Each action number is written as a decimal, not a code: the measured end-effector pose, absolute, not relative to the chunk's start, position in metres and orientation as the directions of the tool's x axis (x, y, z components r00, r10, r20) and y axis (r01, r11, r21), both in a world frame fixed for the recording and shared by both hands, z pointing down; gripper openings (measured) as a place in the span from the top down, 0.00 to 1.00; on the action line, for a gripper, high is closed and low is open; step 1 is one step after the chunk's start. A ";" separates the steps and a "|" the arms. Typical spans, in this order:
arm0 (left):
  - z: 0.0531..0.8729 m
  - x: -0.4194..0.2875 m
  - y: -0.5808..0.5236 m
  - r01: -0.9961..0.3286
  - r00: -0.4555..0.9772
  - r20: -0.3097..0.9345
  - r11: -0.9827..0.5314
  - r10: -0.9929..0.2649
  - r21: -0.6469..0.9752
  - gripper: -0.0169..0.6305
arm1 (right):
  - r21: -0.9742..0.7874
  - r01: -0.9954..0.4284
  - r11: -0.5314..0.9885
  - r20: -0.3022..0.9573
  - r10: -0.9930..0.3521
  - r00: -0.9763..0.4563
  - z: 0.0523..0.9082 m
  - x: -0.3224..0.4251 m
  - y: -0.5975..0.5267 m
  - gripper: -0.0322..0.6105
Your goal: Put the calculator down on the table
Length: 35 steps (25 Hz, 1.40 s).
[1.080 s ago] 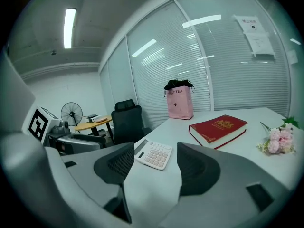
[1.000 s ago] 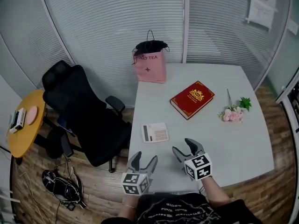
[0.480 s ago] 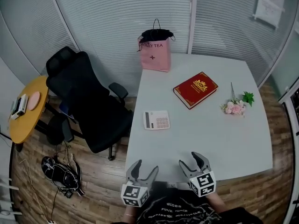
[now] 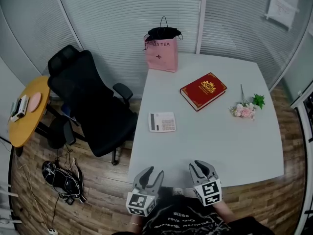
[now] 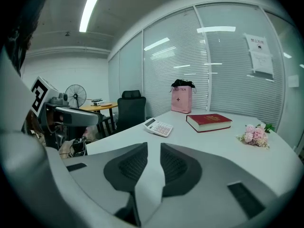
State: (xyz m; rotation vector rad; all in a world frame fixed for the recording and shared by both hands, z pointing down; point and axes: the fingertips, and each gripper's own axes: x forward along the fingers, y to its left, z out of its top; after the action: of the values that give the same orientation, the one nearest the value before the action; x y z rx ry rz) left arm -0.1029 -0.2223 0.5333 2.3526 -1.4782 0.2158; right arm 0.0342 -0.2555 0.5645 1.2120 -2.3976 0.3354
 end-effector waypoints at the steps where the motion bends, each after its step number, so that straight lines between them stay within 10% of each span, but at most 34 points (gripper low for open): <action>1: 0.533 -0.105 -0.224 -0.902 0.427 0.309 -0.380 -0.849 0.203 0.74 | -0.018 -0.818 0.575 0.482 -0.711 -0.511 0.565 0.036 -0.256 0.86; 4: 0.531 -0.106 -0.227 -0.914 0.403 0.302 -0.361 -0.864 0.187 0.93 | -0.031 -0.827 0.562 0.477 -0.719 -0.506 0.564 0.037 -0.257 0.94; 35: 0.524 -0.117 -0.236 -0.905 0.422 0.282 -0.382 -0.862 0.186 0.94 | 0.073 -0.805 0.589 0.403 -0.756 -0.516 0.545 0.017 -0.274 0.94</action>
State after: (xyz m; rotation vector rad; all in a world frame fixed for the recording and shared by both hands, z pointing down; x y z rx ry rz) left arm -0.1165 -0.2361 0.5239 2.3705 -1.5262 0.1984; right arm 0.0167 -0.2739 0.5454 1.2559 -2.4269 0.1722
